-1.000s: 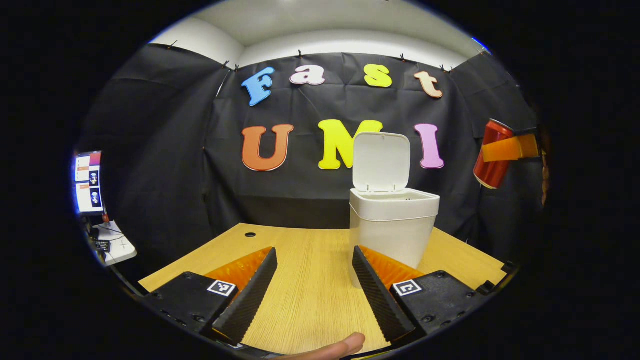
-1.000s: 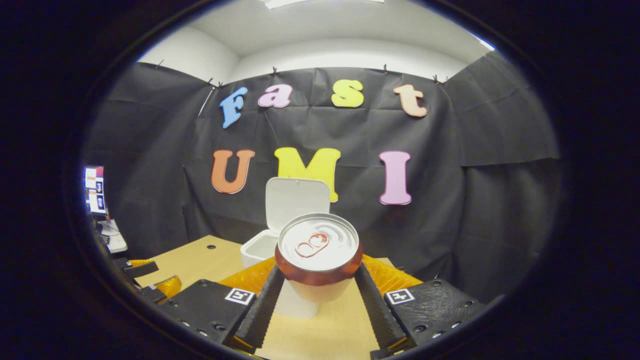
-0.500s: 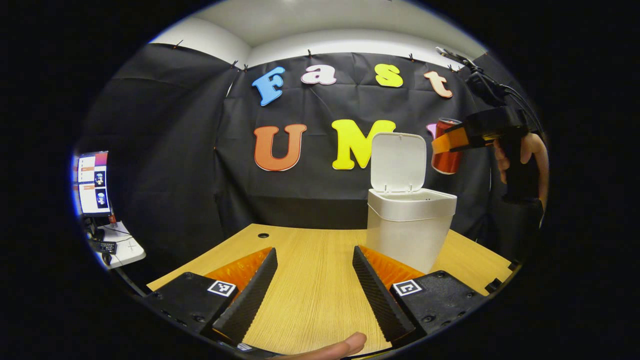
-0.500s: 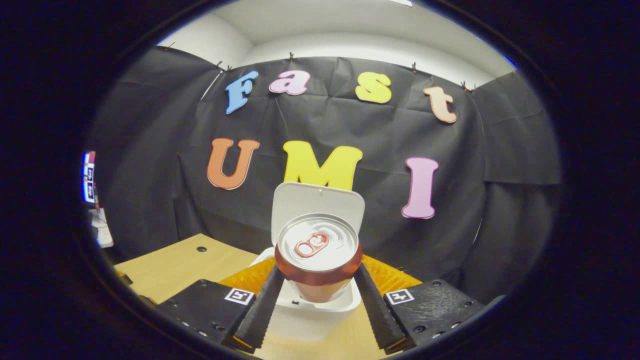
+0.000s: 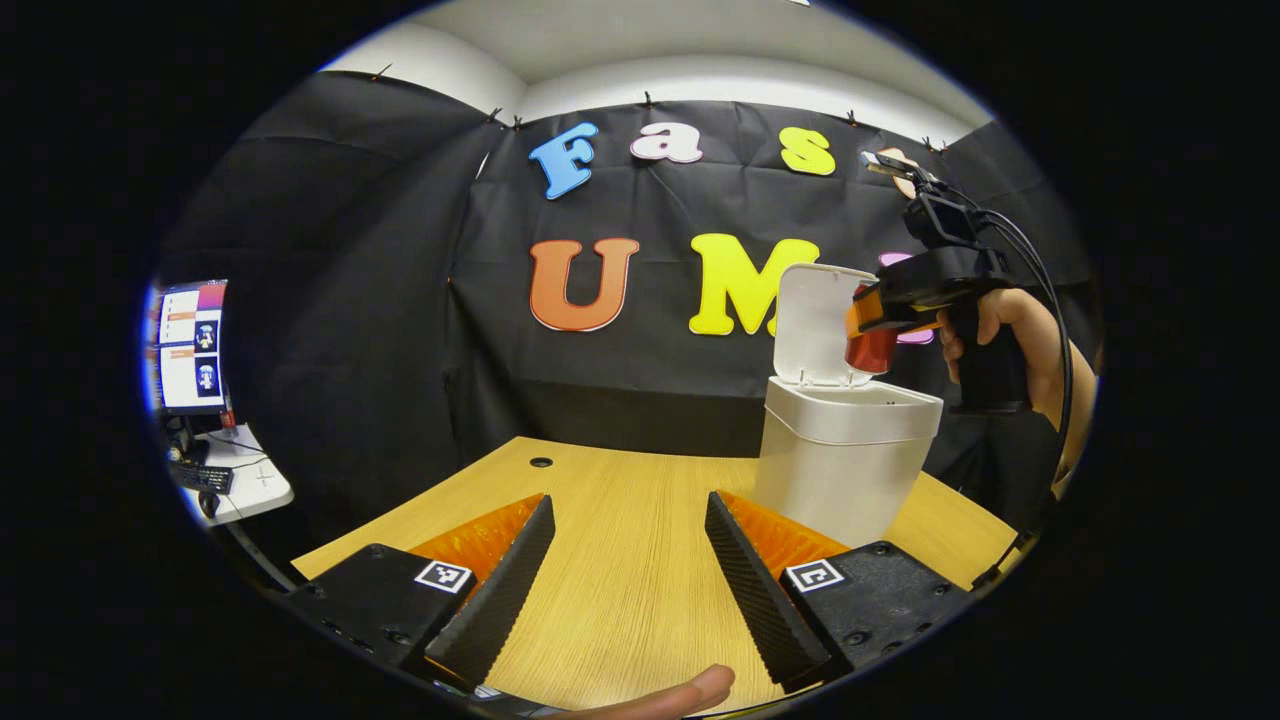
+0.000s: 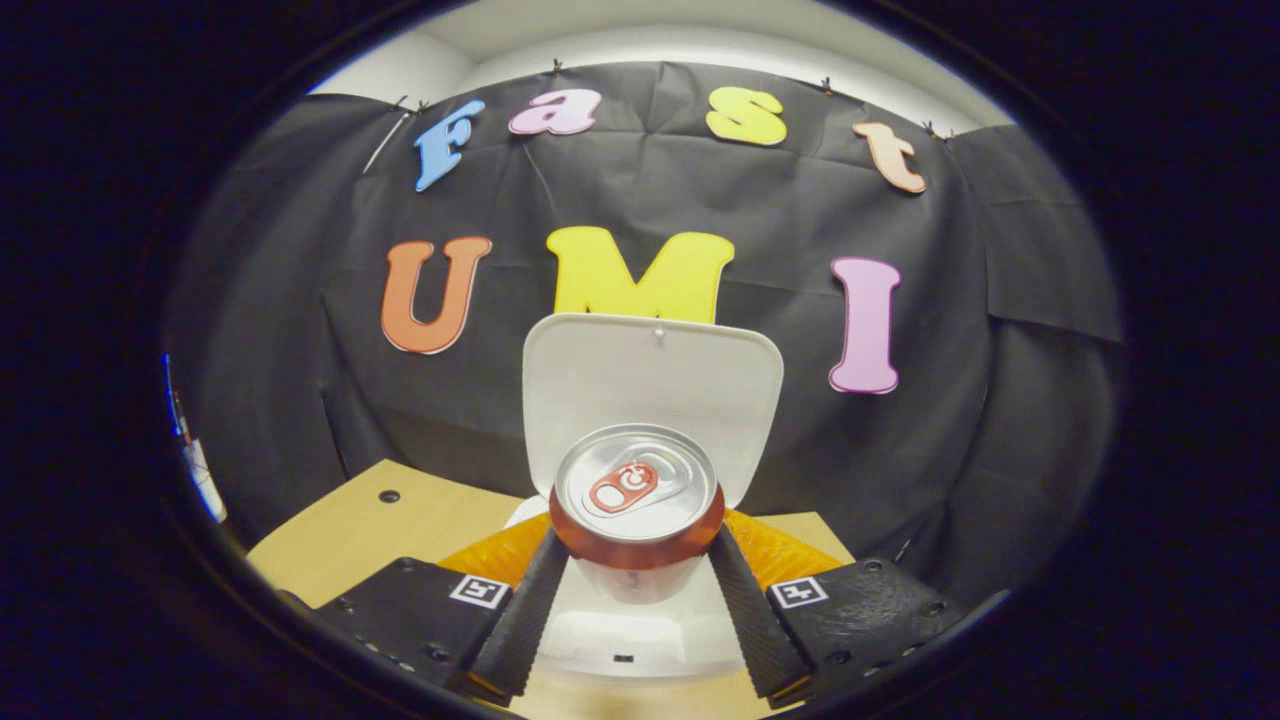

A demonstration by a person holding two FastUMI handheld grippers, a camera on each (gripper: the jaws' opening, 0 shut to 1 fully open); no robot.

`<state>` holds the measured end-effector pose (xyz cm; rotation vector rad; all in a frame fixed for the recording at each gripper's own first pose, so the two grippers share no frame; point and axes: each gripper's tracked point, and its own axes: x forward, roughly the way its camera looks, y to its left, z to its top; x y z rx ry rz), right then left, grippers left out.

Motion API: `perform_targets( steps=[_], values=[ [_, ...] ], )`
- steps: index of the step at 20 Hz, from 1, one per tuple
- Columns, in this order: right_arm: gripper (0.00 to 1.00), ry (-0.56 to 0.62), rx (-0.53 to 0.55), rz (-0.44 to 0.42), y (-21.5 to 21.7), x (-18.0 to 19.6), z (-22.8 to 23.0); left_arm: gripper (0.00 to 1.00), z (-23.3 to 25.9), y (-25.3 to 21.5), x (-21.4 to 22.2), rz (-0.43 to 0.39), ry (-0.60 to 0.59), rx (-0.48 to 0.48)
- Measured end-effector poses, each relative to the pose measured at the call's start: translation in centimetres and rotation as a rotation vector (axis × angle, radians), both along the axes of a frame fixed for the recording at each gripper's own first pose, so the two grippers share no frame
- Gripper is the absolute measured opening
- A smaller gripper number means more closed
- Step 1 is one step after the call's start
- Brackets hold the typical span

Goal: Press the lid of the desktop garbage bin to open it, pick up the crumpled paper on the desktop and throw it into the bin, then pick up the pop can on the desktop and drop it into the bin, and finally close the garbage bin lid.

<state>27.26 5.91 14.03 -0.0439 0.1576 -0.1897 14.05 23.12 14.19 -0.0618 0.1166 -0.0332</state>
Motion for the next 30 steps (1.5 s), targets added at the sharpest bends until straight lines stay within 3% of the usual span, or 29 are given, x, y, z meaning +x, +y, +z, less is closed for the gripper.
perform_targets(
  steps=[6, 13, 16, 20, 23, 26, 27, 28, 30],
  values=[
    [0.79, 0.038, 0.01, -0.008, 0.5, 3.2, -1.7, 0.98, -0.6, 1.1, 0.5, 0.022, 0.017, -0.011],
    [0.77, 0.102, 0.03, -0.024, -0.3, 3.4, -4.3, 0.98, -1.5, 1.5, 1.3, 0.013, 0.036, -0.013],
    [0.71, 0.104, 0.045, -0.031, -1.2, 3.2, -4.4, 0.98, -1.5, 1.1, 1.3, 0.004, 0.039, -0.01],
    [0.72, 0.126, 0.077, 0.008, -0.6, 3.0, -5.1, 0.98, -1.4, 0.5, 1.3, -0.007, 0.03, 0.006],
    [0.71, 0.151, 0.087, 0.088, 1.1, 2.8, -5.5, 0.98, -1.7, 0.6, 1.3, -0.003, 0.035, 0.019],
    [0.84, 0.149, 0.056, 0.101, 1.4, 2.7, -5.4, 0.98, -1.6, 0.7, 1.3, 0.0, 0.034, 0.027],
    [0.84, 0.14, 0.035, 0.098, 1.2, 2.7, -5.1, 0.98, -1.6, 0.7, 1.3, 0.003, 0.033, 0.034],
    [0.93, 0.132, 0.024, 0.102, 1.4, 2.7, -4.9, 0.98, -1.6, 0.8, 1.3, 0.005, 0.031, 0.04],
    [0.97, 0.122, 0.033, 0.112, 1.6, 2.6, -4.5, 0.98, -1.7, 0.8, 1.4, 0.007, 0.033, 0.048]
  ],
)
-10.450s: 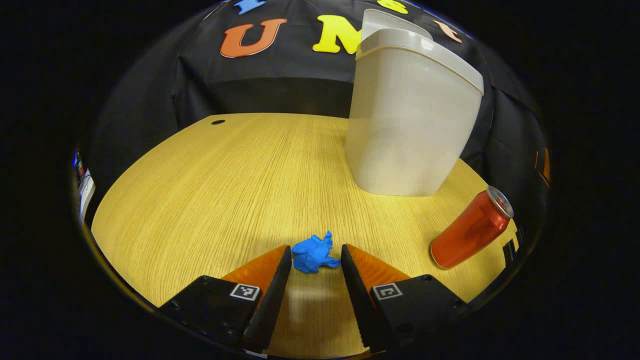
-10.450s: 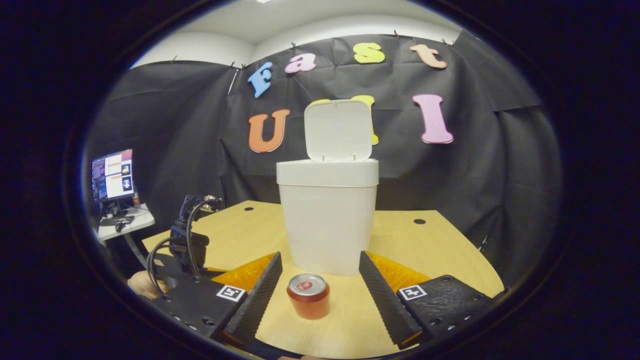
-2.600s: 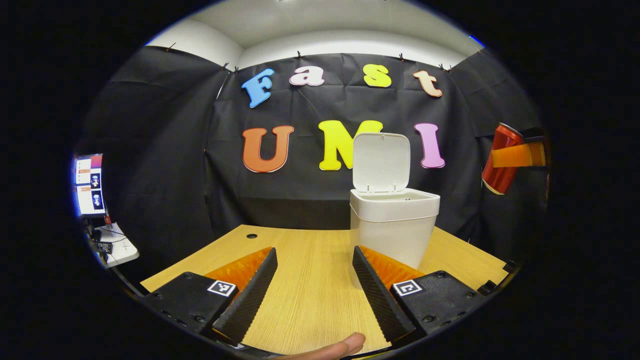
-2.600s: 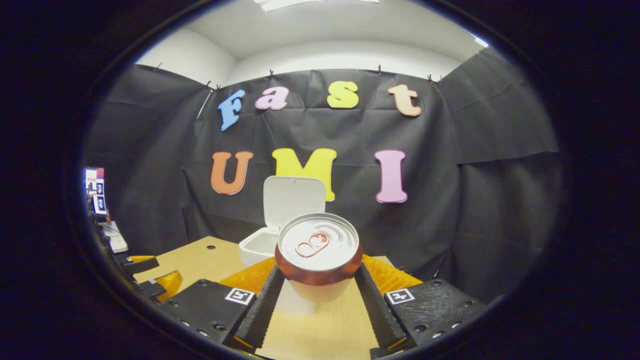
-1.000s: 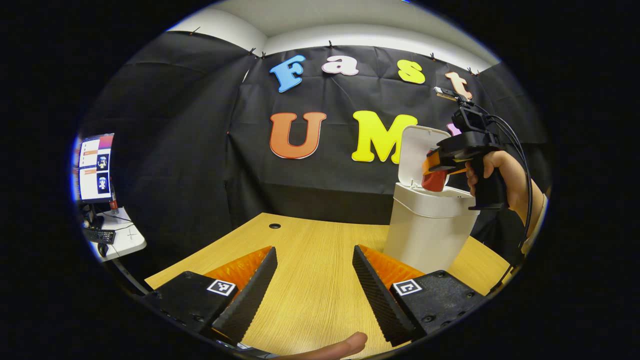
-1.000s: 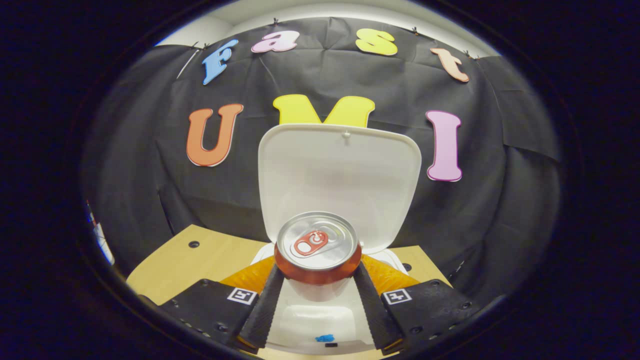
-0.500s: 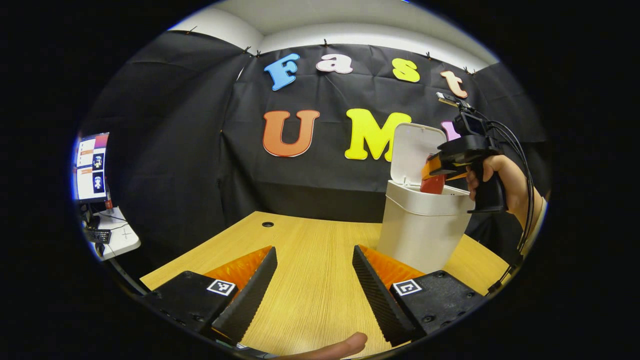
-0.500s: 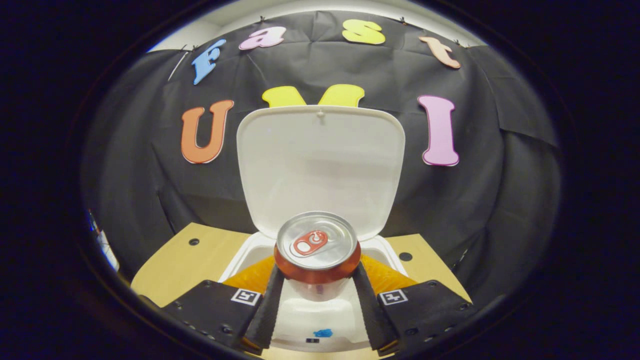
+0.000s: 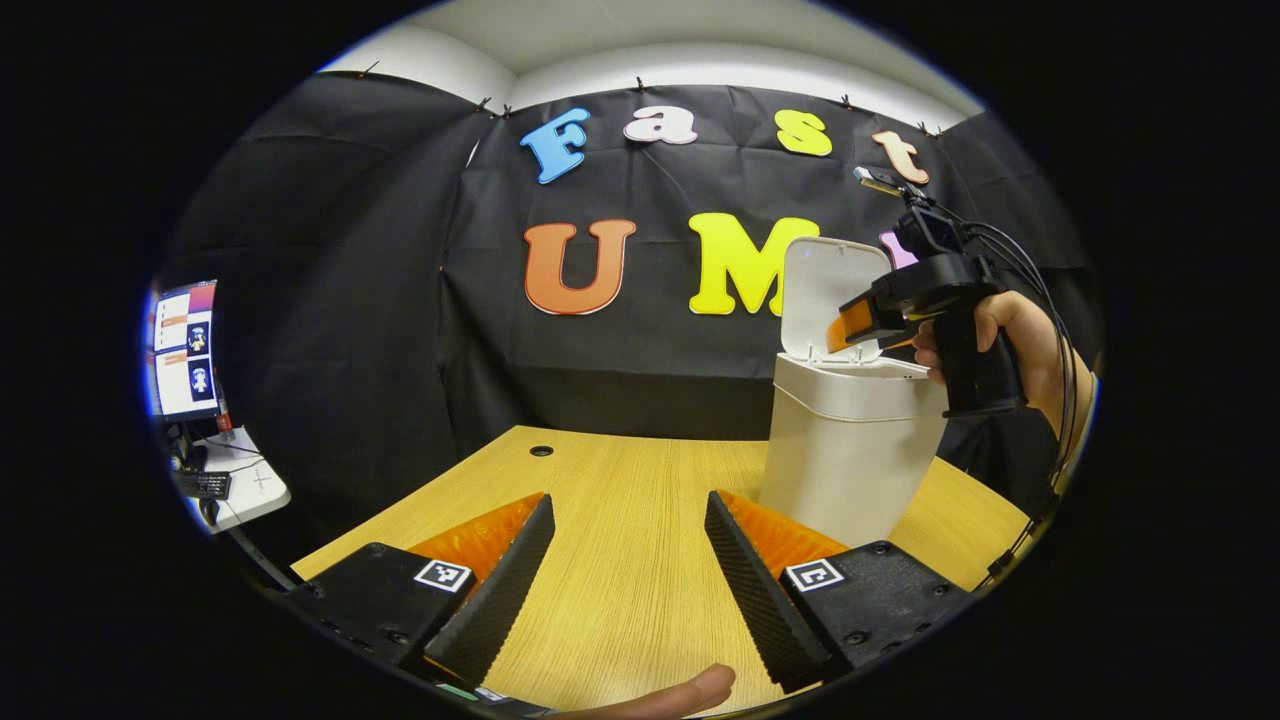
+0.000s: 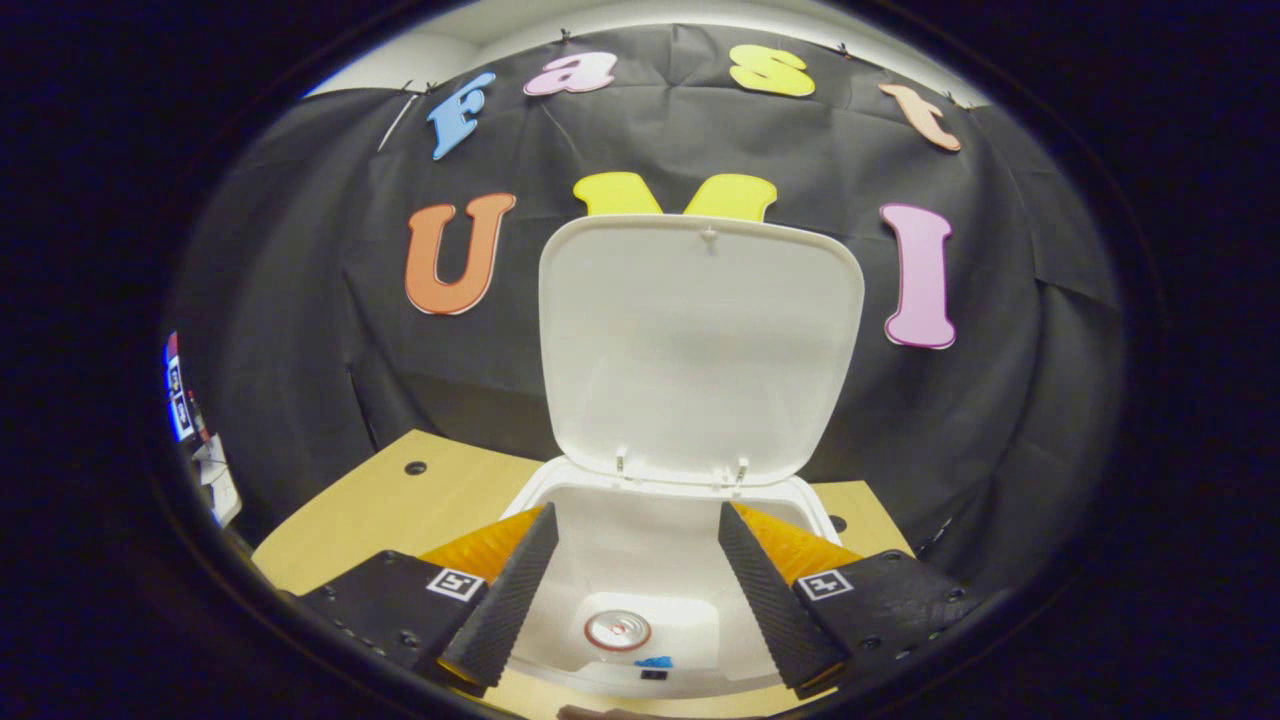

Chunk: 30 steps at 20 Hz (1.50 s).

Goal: Press the lid of the desktop garbage bin to open it, pick up the crumpled paper on the desktop and throw it into the bin, then pick up the pop can on the desktop and drop it into the bin, and finally close the garbage bin lid.

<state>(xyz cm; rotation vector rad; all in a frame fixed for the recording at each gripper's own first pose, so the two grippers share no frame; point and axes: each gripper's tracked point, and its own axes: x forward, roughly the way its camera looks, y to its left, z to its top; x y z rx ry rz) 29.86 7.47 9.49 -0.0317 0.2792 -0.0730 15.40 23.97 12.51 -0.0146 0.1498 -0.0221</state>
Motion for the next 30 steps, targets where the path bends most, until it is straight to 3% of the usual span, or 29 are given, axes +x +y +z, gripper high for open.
perform_targets(
  steps=[9, 16, 22, 24, 30],
  values=[
    [0.97, -0.01, 0.035, -0.006, 0.2, -2.0, 3.5, 0.98, 0.0, 0.4, 0.1, 0.008, -0.008, -0.012],
    [0.96, -0.199, 0.08, -0.036, -0.3, -3.4, 12.8, 0.98, 0.2, 1.2, 0.1, 0.002, -0.01, -0.024],
    [0.96, -0.291, 0.163, -0.047, -1.9, 0.4, 17.7, 0.98, -0.1, 2.0, 0.2, 0.015, 0.0, -0.026],
    [0.95, -0.314, 0.207, 0.011, -1.3, 1.8, 18.7, 0.99, 0.0, 2.0, 0.3, 0.013, -0.009, -0.013],
    [0.95, -0.369, 0.06, -0.096, -4.2, 5.8, 20.4, 0.98, -0.6, 0.5, 0.6, -0.038, -0.008, -0.015]
  ],
)
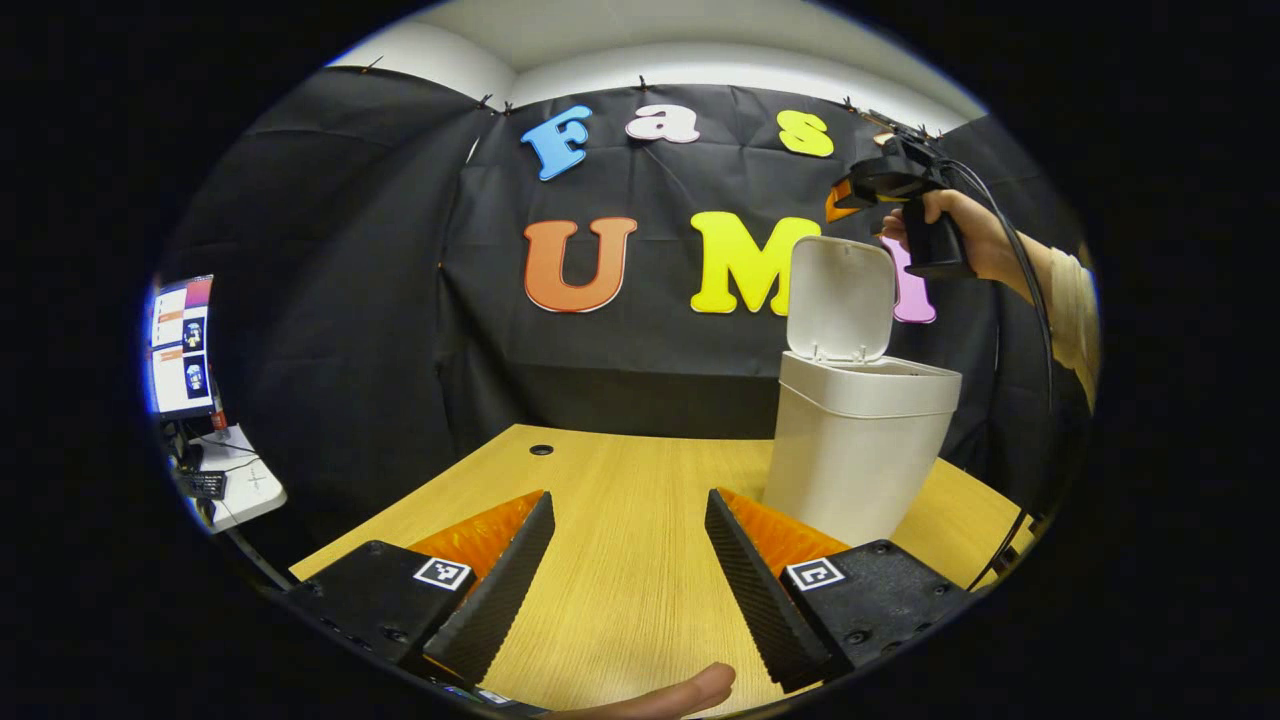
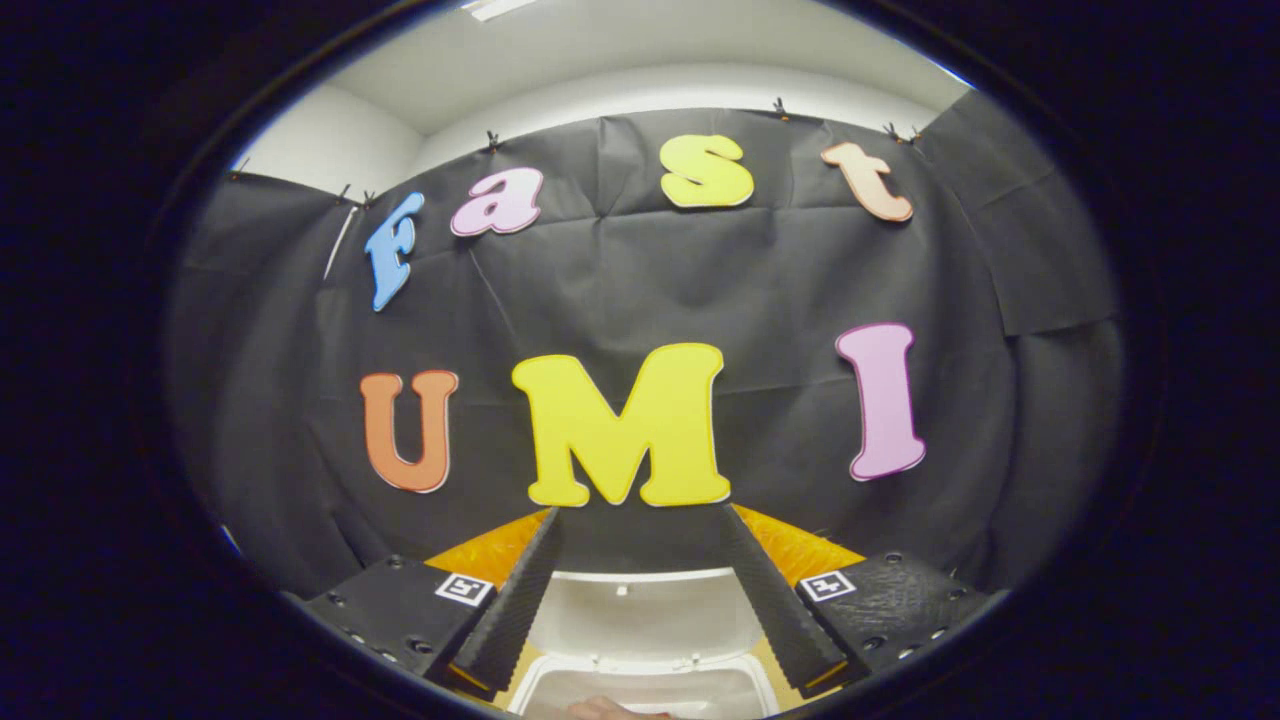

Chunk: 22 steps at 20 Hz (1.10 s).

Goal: Press the lid of the desktop garbage bin to open it, pick up the crumpled paper on the desktop and throw it into the bin, then pick up the pop can on the desktop and drop it into the bin, and finally close the garbage bin lid.

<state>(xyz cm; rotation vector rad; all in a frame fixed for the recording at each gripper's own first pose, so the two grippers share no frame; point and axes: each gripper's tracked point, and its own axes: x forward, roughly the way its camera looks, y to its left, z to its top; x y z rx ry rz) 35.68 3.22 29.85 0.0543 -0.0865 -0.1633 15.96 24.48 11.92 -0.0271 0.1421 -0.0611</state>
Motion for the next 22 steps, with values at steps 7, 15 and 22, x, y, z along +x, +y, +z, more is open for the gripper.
perform_targets(
  steps=[7, 15, 22],
  values=[
    [0.95, 0.071, 0.083, 0.009, -1.2, 2.4, -2.4, 0.98, 0.2, -0.1, 0.0, -0.027, -0.018, -0.002],
    [0.94, 0.106, 0.014, 0.04, -0.9, 0.3, -3.4, 0.98, -0.1, -0.2, 0.2, -0.032, -0.023, 0.029],
    [0.94, 0.182, -0.007, 0.079, -0.3, -3.3, -5.7, 0.98, -1.0, 0.0, 0.8, -0.017, 0.001, 0.039]
  ],
)
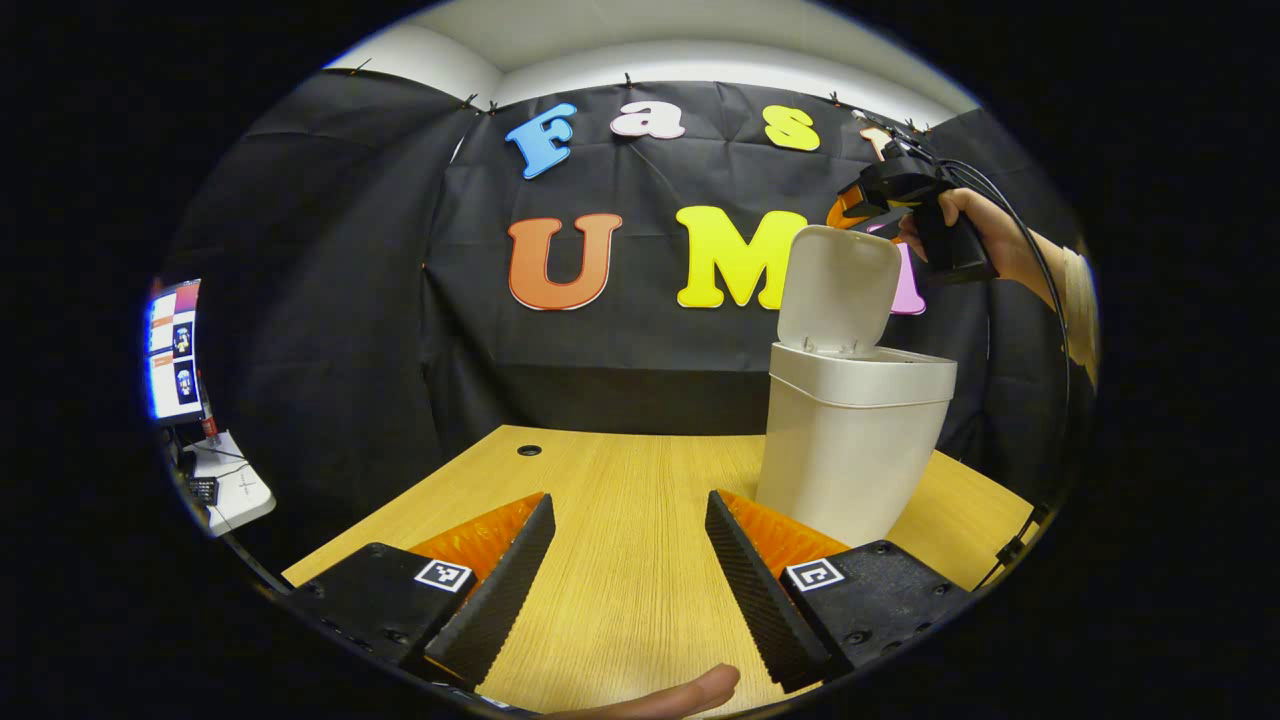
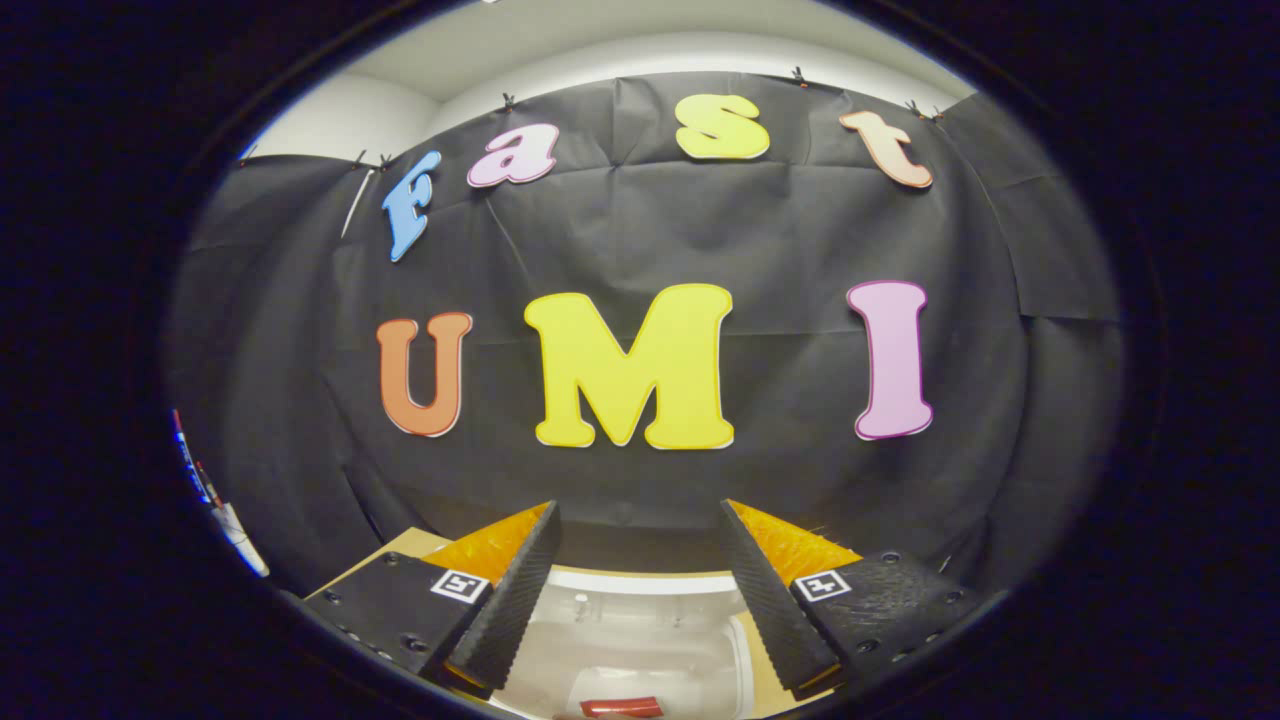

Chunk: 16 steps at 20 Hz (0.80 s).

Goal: Press the lid of the desktop garbage bin to open it, pick up the crumpled paper on the desktop and throw it into the bin, then pick up the pop can on the desktop and drop it into the bin, and finally close the garbage bin lid.

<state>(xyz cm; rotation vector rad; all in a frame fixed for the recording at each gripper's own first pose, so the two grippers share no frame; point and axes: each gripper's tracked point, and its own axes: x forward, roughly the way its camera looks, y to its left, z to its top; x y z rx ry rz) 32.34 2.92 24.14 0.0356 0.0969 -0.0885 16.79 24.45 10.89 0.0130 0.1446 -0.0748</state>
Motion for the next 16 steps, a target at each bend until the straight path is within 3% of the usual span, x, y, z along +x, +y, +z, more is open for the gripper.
perform_targets(
  steps=[10, 16],
  values=[
    [0.95, 0.286, -0.044, -0.001, 0.3, -3.0, -10.4, 0.98, -0.9, 0.0, 0.3, 0.012, 0.027, -0.002],
    [0.95, 0.326, -0.073, 0.019, 0.8, -4.6, -13.9, 0.98, -1.3, 0.9, 0.6, 0.041, 0.039, 0.006]
  ],
)
